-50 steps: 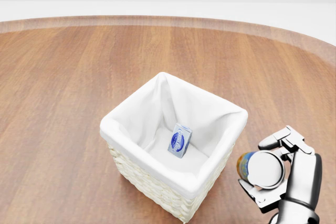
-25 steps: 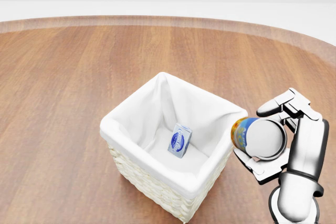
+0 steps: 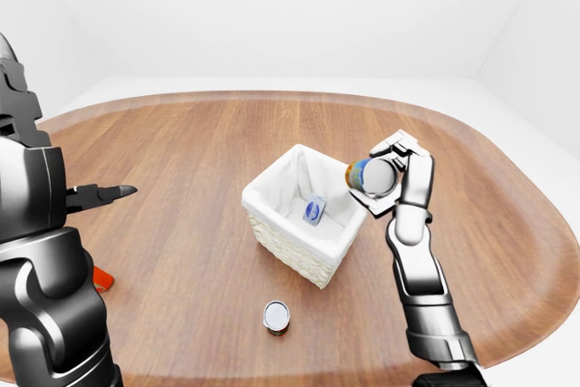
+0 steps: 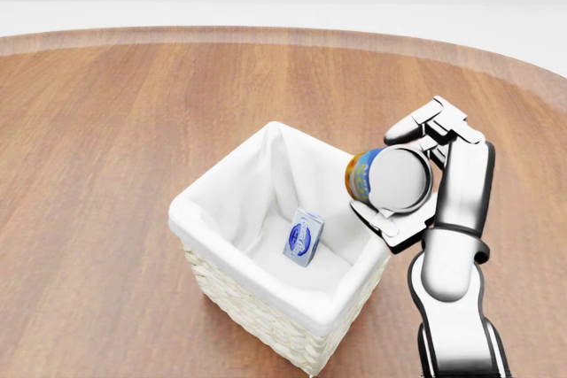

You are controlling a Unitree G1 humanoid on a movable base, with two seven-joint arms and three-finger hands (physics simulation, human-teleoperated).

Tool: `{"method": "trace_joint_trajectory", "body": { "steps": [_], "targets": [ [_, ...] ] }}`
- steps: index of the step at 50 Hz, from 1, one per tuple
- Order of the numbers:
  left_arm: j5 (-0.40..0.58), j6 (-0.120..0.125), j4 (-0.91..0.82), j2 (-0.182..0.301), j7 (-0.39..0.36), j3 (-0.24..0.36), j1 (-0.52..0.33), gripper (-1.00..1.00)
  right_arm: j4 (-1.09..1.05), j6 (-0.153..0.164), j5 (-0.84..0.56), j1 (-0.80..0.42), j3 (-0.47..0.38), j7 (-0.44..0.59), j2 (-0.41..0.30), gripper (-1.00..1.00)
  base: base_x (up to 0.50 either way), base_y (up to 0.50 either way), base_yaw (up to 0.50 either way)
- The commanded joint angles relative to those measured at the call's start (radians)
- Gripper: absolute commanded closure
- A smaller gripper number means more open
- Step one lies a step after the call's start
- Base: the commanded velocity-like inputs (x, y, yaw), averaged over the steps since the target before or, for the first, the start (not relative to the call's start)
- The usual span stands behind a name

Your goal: Pick up the alphabet soup and the cream cheese box, and put them in the basket.

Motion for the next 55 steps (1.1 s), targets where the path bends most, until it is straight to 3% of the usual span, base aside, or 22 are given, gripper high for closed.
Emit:
{"method": "trace_joint_trajectory", "body": {
  "steps": [1,12,19,25,26,32,40,48,55],
  "targets": [
    [0.000,0.000,-0.002,0.000,0.000,-0.001,0.000,-1.00,0.191,0.000,0.059,-0.139,0.012,-0.053,-0.006,1.00,0.00,0.00,0.00],
    [-0.003,0.000,-0.001,0.001,0.003,0.002,0.000,-1.00,0.500,0.000,0.043,-0.288,0.034,-0.121,0.009,1.00,0.00,0.00,0.00],
    [-0.005,0.000,0.005,0.001,0.006,0.000,0.000,-1.00,0.752,-0.059,0.060,-0.430,0.034,-0.146,0.013,1.00,0.00,0.00,0.00],
    [-0.005,0.000,0.006,0.001,0.006,0.000,0.001,-1.00,0.892,-0.084,0.065,-0.501,0.030,-0.146,0.013,1.00,0.00,0.00,0.00],
    [-0.005,0.000,0.009,0.001,0.007,0.000,0.000,-1.00,0.921,-0.076,0.065,-0.518,0.032,-0.146,0.015,1.00,0.00,0.00,0.00],
    [-0.003,0.000,0.004,0.000,0.004,0.000,0.000,-1.00,1.071,-0.112,0.051,-0.598,0.037,-0.146,0.021,1.00,0.00,0.00,0.00],
    [-0.004,0.000,-0.005,0.001,-0.002,0.002,-0.001,-1.00,1.184,-0.084,0.040,-0.680,0.030,-0.146,0.030,1.00,0.00,0.00,0.00],
    [-0.008,0.000,-0.004,0.002,0.000,0.003,-0.001,-1.00,1.226,0.000,-0.009,-0.721,0.047,-0.146,0.050,1.00,0.00,0.00,0.00],
    [-0.010,0.000,0.002,0.000,0.008,0.004,0.002,-1.00,1.226,0.000,-0.041,-0.747,0.052,-0.146,0.063,1.00,0.00,0.00,0.00]
  ]
}}
